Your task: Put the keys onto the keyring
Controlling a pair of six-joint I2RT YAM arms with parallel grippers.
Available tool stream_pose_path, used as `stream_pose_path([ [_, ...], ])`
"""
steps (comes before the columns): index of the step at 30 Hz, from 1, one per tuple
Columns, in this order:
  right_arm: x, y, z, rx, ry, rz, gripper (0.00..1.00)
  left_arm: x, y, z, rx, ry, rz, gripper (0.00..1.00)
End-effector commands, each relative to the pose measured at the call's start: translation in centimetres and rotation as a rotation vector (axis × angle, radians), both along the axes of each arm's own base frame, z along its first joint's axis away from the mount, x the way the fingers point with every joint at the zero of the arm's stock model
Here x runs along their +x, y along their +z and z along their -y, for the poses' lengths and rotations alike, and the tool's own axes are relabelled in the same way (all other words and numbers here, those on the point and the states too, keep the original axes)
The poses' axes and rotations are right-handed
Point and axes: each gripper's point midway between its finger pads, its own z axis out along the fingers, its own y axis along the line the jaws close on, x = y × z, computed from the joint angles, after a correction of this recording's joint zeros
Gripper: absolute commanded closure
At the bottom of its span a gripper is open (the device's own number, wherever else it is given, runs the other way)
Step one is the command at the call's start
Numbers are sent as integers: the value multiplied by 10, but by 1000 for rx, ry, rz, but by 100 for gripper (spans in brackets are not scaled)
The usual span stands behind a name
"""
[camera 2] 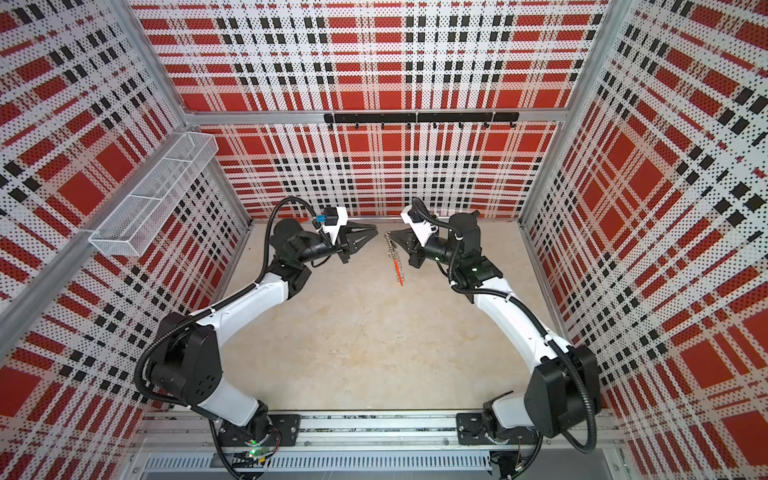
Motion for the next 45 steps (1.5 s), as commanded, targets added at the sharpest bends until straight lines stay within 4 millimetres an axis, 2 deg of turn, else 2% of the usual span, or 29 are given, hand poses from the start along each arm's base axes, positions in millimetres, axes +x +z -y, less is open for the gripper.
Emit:
stream_pose_path([
  [1, -7, 20, 3, -64, -8, 125, 100, 1, -30, 8, 177, 3, -17, 78],
  [7, -12, 22, 0, -61, 11, 131, 100, 4, -30, 12, 198, -4, -32, 77],
  [14, -14, 21, 0, -65, 15, 135, 100, 5, -31, 13, 206, -2, -38, 71],
  [25, -17, 21, -4, -62, 36, 132, 100, 6, -36, 15, 223, -22, -65, 74],
  [37, -21, 23, -8, -55, 63, 134, 100, 6, -39, 18, 240, -52, -84, 70],
  [41, -21, 21, -12, -56, 76, 126, 100, 4, -39, 19, 241, -68, -89, 78],
  [45, -21, 19, -16, -60, 83, 117, 100, 1, -39, 19, 242, -87, -85, 97],
])
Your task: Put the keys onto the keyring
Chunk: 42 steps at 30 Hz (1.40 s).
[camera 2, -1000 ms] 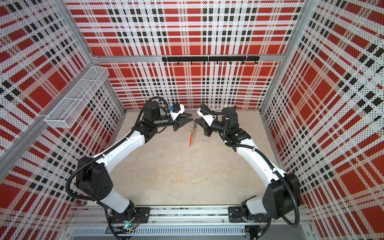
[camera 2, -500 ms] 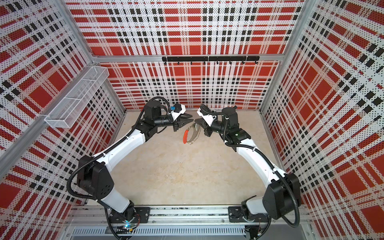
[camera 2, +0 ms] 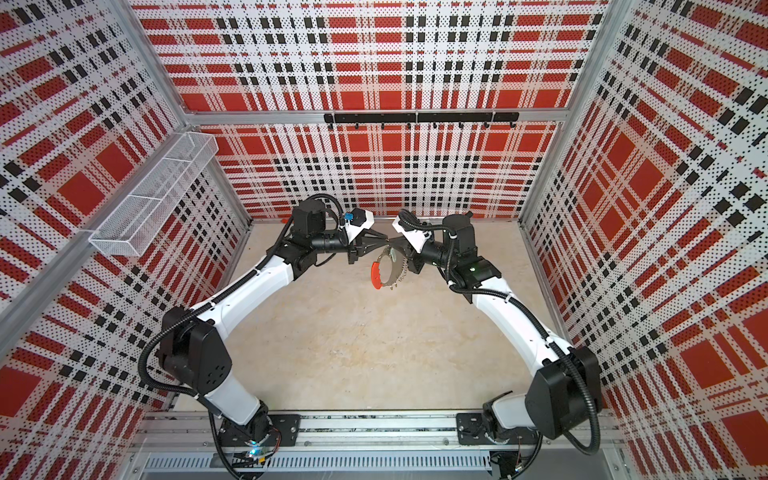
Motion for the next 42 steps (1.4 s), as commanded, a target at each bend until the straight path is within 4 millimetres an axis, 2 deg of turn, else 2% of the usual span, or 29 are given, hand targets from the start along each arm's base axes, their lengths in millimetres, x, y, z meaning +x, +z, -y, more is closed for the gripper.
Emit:
stream_pose_path([
  [1, -14, 26, -11, 26, 71, 75, 100, -2, 5, 2, -2, -24, 20, 100],
  [5, -14, 24, -13, 40, 58, 57, 100, -9, 11, 2, -31, -55, 24, 100],
  [7, -12, 31, -8, 83, 16, 50, 98, -10, 22, 1, -88, -51, 31, 100],
  [8, -12, 35, -4, 108, -14, 55, 80, -11, 30, -1, -133, -44, 41, 100],
  [9, -10, 39, 3, 139, -64, 61, 68, -13, 38, -5, -182, -35, 50, 100],
  [11, -9, 47, 17, 197, -146, 74, 58, -20, 54, -16, -286, -30, 70, 100],
  [14, -10, 53, 34, 291, -180, 21, 58, -27, 72, -25, -385, -32, 92, 100],
  [18, -2, 54, 46, 427, -134, -127, 59, -22, 79, -25, -434, -6, 59, 100],
  [20, 2, 55, 46, 487, -84, -201, 60, -24, 82, -26, -467, -6, 43, 100],
  [25, 13, 53, 32, 523, 19, -300, 63, -36, 92, -27, -563, -52, 19, 100],
  [29, 0, 59, 17, 542, 118, -279, 62, -40, 95, -24, -589, -72, -6, 100],
  [35, -15, 58, -4, 521, 209, -266, 59, -39, 93, -21, -596, -77, -16, 100],
  [42, -22, 61, -6, 528, 226, -239, 58, -39, 94, -21, -596, -79, -13, 100],
])
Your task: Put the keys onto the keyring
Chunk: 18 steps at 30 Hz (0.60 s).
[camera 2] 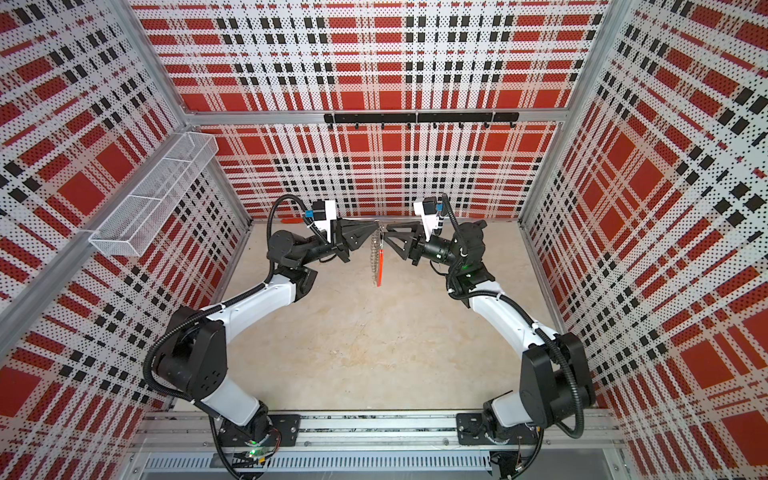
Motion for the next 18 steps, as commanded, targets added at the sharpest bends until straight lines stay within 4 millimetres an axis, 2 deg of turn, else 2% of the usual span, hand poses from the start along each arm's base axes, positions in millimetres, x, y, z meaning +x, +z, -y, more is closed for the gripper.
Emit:
stream_pose_path([
  [1, -10, 13, -2, 19, 29, 53, 57, -3, 8, -1, -31, 2, 33, 100],
  [6, -8, 12, 5, -12, -35, 94, 57, -1, 7, -2, -29, 4, 29, 100],
  [12, -5, 13, 27, -20, -106, 110, 56, 2, 5, -6, -25, 11, 26, 100],
  [18, -21, 16, 20, 13, 5, 111, 56, 3, 5, -5, -23, 6, 25, 100],
])
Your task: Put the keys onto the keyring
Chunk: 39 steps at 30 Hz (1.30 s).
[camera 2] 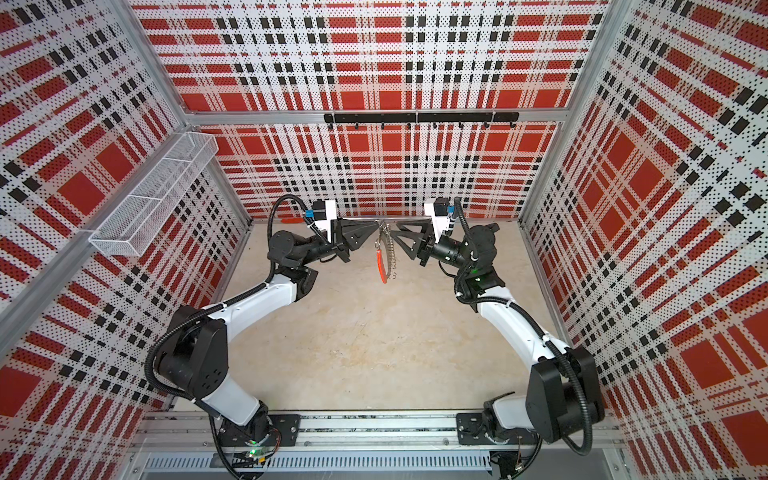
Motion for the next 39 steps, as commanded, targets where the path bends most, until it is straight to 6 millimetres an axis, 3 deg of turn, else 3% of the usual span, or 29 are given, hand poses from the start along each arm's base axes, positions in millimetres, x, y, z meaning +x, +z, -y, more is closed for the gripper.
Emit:
stream_pose_path([
  [1, -15, 3, -4, 20, 71, 31, 56, 0, 8, -4, -22, 6, 35, 100],
  [13, 3, -10, -25, -38, 61, 30, 57, -4, 9, -1, -19, -15, 31, 100],
  [16, 6, -10, -26, -40, 58, 33, 67, -3, 6, 0, -17, -18, 23, 100],
  [21, 9, -12, -21, -73, -3, 35, 97, 0, 2, -2, -9, -12, 18, 100],
  [23, 11, -16, -17, -108, -49, 42, 100, 4, -1, -4, -4, -1, 6, 100],
  [31, 16, -21, 14, -195, -207, 61, 100, 16, -23, -5, 47, 32, -42, 100],
  [39, 16, -29, 16, -226, -218, 48, 100, 16, -22, -6, 45, 37, -44, 100],
])
